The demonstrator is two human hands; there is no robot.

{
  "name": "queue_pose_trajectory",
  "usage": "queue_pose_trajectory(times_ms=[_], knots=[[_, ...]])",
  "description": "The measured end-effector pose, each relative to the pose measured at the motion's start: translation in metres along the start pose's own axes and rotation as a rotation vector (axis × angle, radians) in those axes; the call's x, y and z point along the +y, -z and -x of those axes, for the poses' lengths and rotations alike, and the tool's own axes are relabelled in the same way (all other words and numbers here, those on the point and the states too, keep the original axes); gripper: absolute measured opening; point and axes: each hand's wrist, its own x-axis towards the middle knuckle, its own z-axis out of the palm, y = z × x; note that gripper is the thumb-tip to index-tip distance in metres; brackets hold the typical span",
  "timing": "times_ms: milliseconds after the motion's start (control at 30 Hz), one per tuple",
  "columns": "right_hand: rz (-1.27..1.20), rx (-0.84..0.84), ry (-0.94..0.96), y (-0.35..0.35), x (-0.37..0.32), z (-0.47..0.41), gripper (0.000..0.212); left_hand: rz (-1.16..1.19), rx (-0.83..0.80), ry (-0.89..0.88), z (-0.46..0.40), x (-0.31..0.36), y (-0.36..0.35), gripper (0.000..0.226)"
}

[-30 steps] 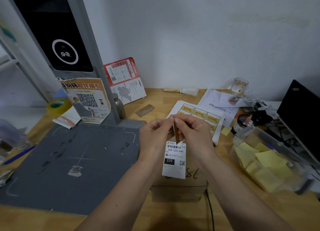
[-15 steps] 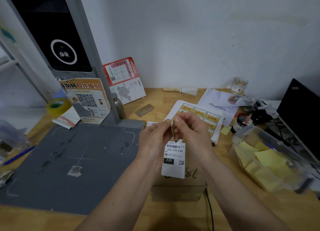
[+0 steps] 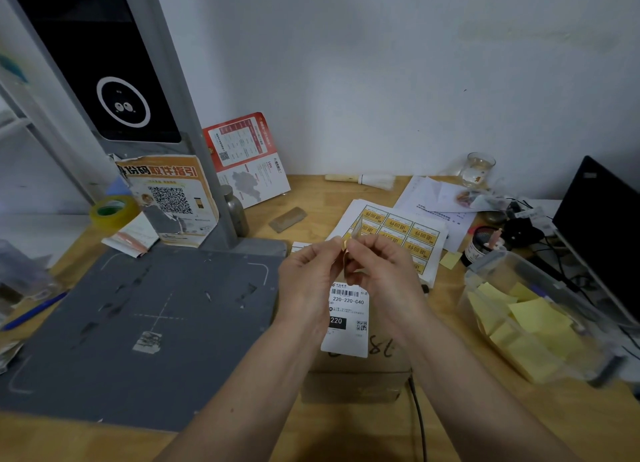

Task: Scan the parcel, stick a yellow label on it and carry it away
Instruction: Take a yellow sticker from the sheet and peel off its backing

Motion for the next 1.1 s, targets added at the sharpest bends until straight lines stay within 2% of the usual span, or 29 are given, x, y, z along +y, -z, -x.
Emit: queue_pose_trajectory(times_ms=[200, 533, 667, 800, 1100], knots=[[-0.169, -0.058, -0.046, 0.0030, -0.0012, -0.0014, 0.013, -0.050, 0.008, -0.021, -0.0047, -0.0029, 0.0016, 0.013], [-0.294, -0.115, -0.102, -0.0007, -0.0002, -0.0056, 0.024, -0.138, 0.013, -0.071, -0.0021, 0.0017, -0.0004, 0.018], [-0.252, -0.137, -0.144, -0.0003, -0.0012, -0.0083, 0.030, -0.189, 0.020, -0.096, -0.0003, 0.0036, -0.0014, 0.022], [-0.257, -0.074, -0.135, -0.0019, 0.0009, -0.0090, 0.016, -0.190, -0.008, -0.121, 0.0022, 0.0033, -0.0021, 0.016], [-0.172, -0.039, -0.085, -0.0028, 0.0025, -0.0081, 0.026, -0.187, -0.004, -0.105, -0.0043, 0.0031, 0.0020, 0.017]])
